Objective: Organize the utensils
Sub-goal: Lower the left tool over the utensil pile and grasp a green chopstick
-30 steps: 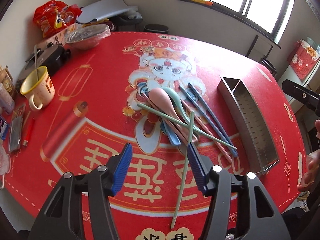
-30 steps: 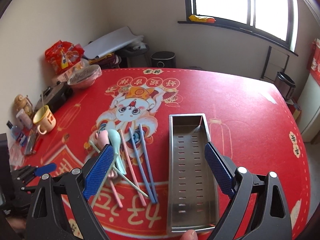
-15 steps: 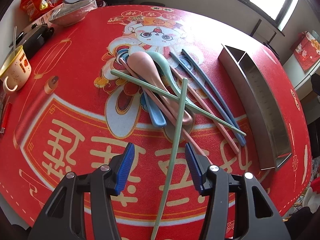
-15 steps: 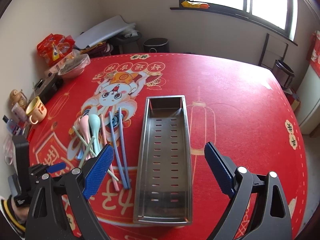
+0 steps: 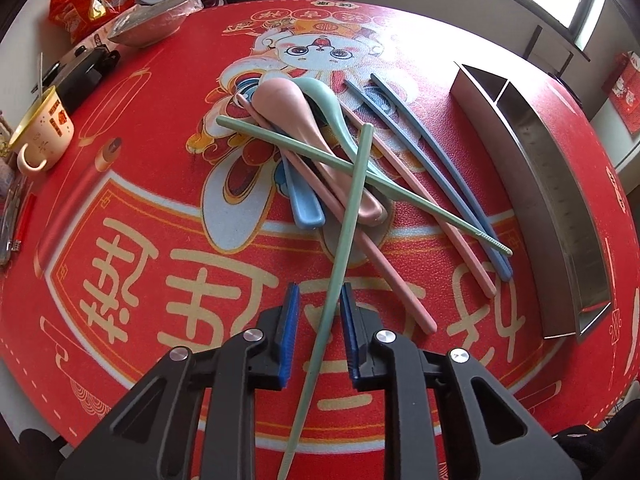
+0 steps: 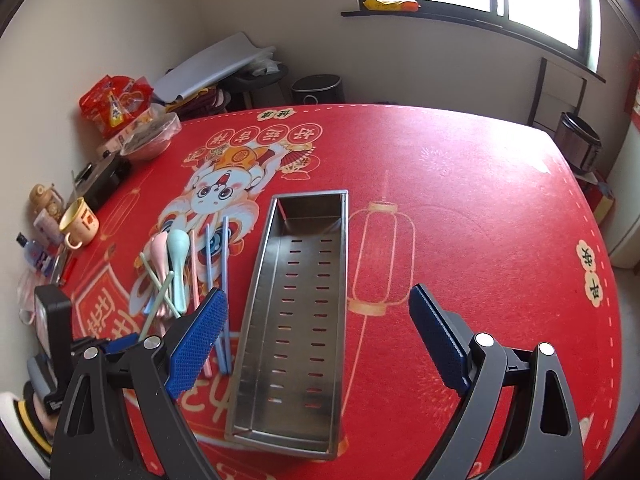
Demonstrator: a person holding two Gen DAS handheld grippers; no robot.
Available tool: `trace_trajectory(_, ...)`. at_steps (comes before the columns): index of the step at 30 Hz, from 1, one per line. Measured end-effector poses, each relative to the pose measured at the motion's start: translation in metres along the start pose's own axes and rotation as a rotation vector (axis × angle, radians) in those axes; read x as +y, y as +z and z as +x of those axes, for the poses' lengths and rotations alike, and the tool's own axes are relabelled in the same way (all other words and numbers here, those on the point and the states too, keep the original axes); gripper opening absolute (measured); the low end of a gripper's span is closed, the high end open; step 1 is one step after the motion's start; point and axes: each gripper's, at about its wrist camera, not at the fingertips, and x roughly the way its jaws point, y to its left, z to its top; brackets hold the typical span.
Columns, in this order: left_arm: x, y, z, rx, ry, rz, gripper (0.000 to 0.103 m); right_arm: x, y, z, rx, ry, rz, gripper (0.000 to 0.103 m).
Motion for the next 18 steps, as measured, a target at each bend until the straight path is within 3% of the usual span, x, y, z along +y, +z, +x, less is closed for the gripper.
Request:
trace_trajectory(5, -0.004, -0.003, -0.001, 0.014, 0.008, 0.007, 0.019, 0.013, -0.001, 0.012, 0.036, 0.036, -0.027, 0.089)
trace_trajectory(9, 0.0, 0.004, 0.002, 0.024, -0.01, 0.022, 0.019, 0.026, 0.002, 0.008, 0.008, 0.018, -0.043, 0.089)
trace_trajectory(18, 0.006, 0.009, 0.002, 0.02, -0.161, 0.119, 0.006, 0.039, 0.002, 0.005, 0.007, -0.049, 0.026, 0.089)
